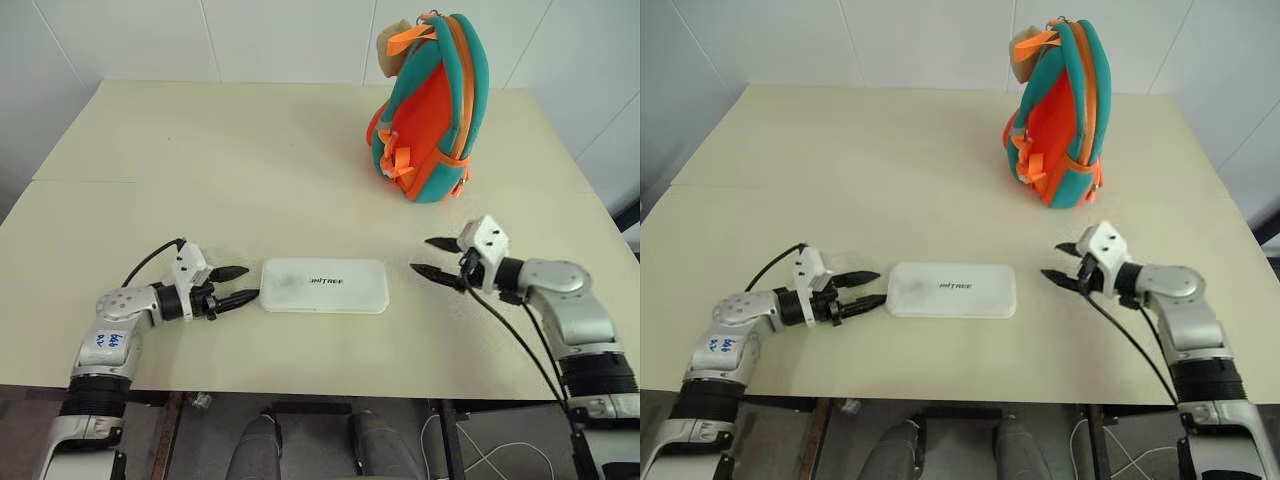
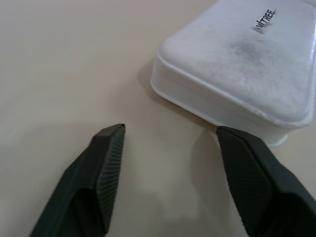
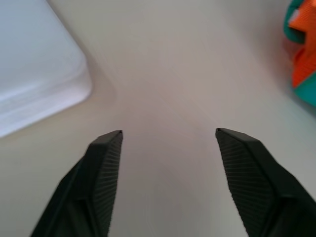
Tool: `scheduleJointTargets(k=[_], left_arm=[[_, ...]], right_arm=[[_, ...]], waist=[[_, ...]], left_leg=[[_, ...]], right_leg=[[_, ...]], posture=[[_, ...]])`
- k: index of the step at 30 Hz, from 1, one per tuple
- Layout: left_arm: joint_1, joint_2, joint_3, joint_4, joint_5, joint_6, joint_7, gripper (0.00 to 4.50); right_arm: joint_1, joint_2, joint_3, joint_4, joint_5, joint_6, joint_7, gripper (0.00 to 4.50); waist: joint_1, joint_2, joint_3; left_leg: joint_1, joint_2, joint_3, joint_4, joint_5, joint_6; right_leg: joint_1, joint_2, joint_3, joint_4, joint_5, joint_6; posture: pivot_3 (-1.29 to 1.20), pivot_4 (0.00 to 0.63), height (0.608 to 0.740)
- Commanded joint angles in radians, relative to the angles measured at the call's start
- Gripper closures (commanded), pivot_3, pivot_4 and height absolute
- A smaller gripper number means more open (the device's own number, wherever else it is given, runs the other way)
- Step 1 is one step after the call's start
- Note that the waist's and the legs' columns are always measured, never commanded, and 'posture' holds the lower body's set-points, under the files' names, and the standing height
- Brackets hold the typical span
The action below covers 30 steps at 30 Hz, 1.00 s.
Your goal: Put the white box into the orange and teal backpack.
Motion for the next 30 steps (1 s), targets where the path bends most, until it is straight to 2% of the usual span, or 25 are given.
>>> scheduleJointTargets(k=[1,5,9,13,19,30], left_arm=[[0.000,0.053,0.050,-0.011,-0.074,0.128,-0.042,0.12],[-0.036,0.083,0.072,-0.031,-0.198,0.337,-0.107,0.05],[-0.133,0.116,0.042,0.037,-0.275,0.661,-0.129,0.05],[-0.190,0.124,-0.029,0.075,-0.242,0.803,-0.108,0.05],[-0.249,0.075,-0.052,0.093,-0.271,0.964,-0.073,0.05],[-0.284,0.012,-0.062,0.092,-0.293,1.083,-0.025,0.05]], right_arm=[[-0.001,-0.055,-0.036,-0.115,0.101,0.154,0.075,0.00],[0.044,-0.095,-0.029,-0.302,0.254,0.425,0.134,0.00],[0.100,-0.117,0.031,-0.469,0.338,0.572,0.171,0.00],[0.092,-0.078,0.064,-0.466,0.315,0.591,0.108,0.00],[0.047,-0.042,0.098,-0.388,0.242,0.547,0.047,0.00],[0.033,-0.023,0.091,-0.364,0.232,0.526,0.031,0.00]], waist=[[-0.002,0.000,0.000],[0.000,0.001,0.000],[0.005,0.000,0.000],[0.003,0.000,0.000],[0.006,0.000,0.000],[0.013,0.000,0.000]], left_leg=[[0.000,0.000,0.000,0.000,0.000,0.000],[0.000,0.000,0.000,0.000,0.000,0.000],[-0.001,0.000,-0.002,0.000,0.000,0.000],[-0.001,-0.001,-0.002,0.001,0.000,0.000],[-0.001,-0.001,-0.001,0.000,0.000,0.000],[-0.001,-0.001,-0.001,0.000,0.000,0.000]], right_leg=[[0.000,0.000,0.000,0.000,0.000,0.000],[0.000,0.000,0.000,0.000,0.000,0.000],[0.000,0.001,-0.002,0.000,0.000,0.000],[0.001,0.000,-0.001,-0.001,0.000,0.000],[0.000,-0.001,-0.001,-0.001,0.000,0.000],[0.001,-0.001,-0.001,-0.002,-0.001,0.000]], posture=[[0.00,0.150,0.740],[0.00,0.150,0.740],[0.00,0.150,0.740],[0.00,0.150,0.740],[0.00,0.150,0.740],[0.00,0.150,0.740]])
